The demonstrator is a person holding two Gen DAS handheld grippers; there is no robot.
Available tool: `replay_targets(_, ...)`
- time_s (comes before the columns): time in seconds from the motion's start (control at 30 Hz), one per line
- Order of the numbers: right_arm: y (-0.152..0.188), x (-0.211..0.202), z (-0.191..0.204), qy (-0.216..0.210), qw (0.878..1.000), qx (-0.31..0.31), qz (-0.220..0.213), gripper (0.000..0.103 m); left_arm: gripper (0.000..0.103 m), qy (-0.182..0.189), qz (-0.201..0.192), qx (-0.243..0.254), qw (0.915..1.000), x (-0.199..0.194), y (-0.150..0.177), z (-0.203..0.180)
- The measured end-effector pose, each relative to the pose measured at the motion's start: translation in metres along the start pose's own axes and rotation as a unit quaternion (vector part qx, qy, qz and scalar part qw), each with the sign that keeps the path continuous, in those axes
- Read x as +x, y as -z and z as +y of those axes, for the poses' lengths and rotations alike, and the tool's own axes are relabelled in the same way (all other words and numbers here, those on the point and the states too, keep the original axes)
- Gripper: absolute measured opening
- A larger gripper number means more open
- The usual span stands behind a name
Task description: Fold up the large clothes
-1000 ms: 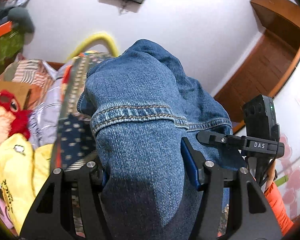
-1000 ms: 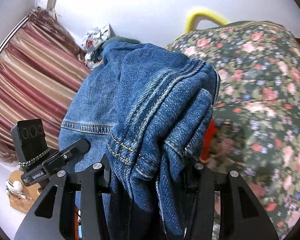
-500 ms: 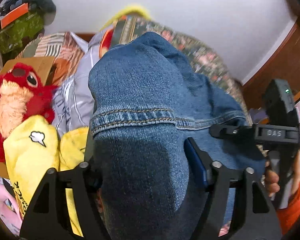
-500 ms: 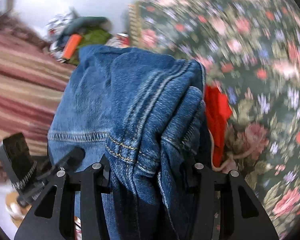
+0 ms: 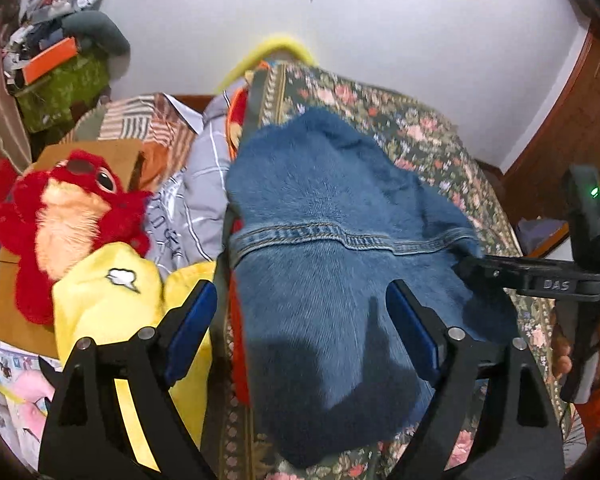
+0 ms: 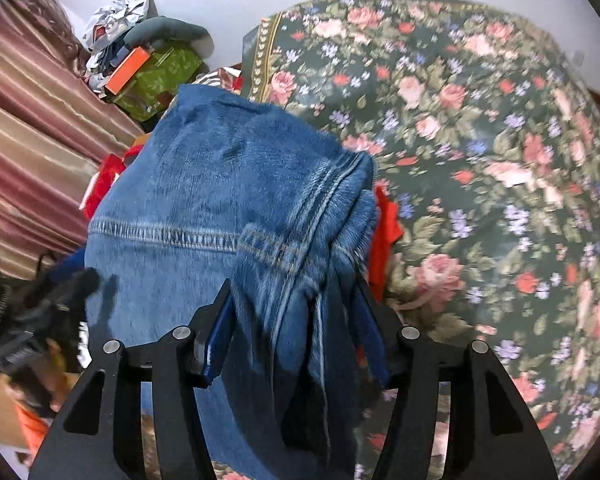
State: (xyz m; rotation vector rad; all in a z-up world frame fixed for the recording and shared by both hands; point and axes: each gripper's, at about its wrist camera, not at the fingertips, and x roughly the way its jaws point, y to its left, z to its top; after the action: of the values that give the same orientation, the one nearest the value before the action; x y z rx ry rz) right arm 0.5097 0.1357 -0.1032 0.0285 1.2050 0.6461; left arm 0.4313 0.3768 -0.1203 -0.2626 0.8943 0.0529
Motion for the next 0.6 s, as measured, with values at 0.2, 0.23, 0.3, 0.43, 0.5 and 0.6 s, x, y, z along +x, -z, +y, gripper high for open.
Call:
replay_targets(0.2,0.021,-0.01,-0.012,0.008,1.0,-0.014,-0.006,0.063,0.089,-0.01,0.027,-0.014,0.9995,-0.009,0.023,0.017)
replay_targets(0.23,0.025,-0.014,-0.012,0.009,1.0,-0.017,-0.006,0.063,0.09,-0.003,0.04,-0.014,0.9991,-0.005,0.03,0.019)
replay_targets(0.3,0.034,-0.021,-0.011,0.012,0.999,-0.028,-0.011,0.063,0.091,-0.002,0.043,-0.021,0.9989,-0.004,0.039,0.021)
replay_targets(0.43,0.05,-0.039,-0.011,0.014,0.999,-0.045,-0.022,0.063,0.091,0.005,0.037,-0.047,0.9982,-0.015,0.055,0.023)
replay_targets(0.5,0.058,-0.052,-0.008,0.017,0.998,-0.056,-0.034,0.063,0.091,-0.002,0.04,-0.042,0.9983,-0.022,0.061,0.018)
replay_targets(0.6,0.067,-0.078,0.001,0.017,0.994,-0.074,-0.073,0.063,0.091,-0.016,0.032,-0.017,0.9992,-0.039,0.066,0.002)
